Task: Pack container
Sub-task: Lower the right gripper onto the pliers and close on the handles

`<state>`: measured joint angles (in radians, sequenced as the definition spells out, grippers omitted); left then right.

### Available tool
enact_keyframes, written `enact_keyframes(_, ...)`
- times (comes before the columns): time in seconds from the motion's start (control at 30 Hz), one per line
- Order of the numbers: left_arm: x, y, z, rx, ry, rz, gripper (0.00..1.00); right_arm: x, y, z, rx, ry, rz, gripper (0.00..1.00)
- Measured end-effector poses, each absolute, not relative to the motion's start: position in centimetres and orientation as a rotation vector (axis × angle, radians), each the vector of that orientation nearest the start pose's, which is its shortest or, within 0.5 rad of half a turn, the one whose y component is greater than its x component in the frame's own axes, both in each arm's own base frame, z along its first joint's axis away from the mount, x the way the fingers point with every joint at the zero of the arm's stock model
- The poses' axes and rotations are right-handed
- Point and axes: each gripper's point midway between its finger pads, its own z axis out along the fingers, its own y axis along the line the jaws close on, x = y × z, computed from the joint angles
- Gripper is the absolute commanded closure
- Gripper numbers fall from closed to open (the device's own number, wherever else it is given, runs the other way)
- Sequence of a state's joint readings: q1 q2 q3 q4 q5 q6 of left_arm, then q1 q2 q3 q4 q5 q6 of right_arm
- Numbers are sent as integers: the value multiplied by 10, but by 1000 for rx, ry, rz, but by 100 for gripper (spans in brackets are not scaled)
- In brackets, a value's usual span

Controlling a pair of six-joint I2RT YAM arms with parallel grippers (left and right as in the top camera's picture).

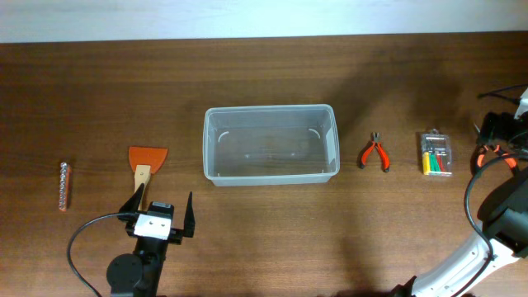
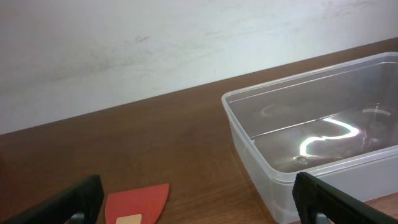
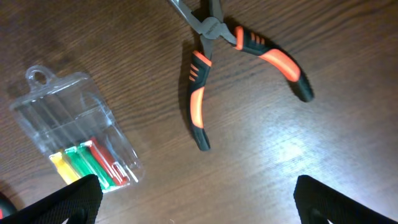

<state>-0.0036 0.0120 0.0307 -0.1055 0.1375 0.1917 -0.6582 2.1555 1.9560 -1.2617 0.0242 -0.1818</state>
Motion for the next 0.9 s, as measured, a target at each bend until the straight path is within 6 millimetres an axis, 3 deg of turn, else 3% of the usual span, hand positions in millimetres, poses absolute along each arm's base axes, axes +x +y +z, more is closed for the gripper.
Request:
enact_keyframes(0.33, 243, -24, 160, 265, 1635, 29, 1, 357, -280, 87, 762, 2942, -99, 1)
enact_keyframes(0.6, 243, -24, 160, 265, 1636, 29, 1, 363, -284, 64, 792, 2949, -83, 1)
enact_keyframes(0.9, 243, -24, 160, 265, 1636, 29, 1, 375, -294, 64, 782, 2894, -116, 2)
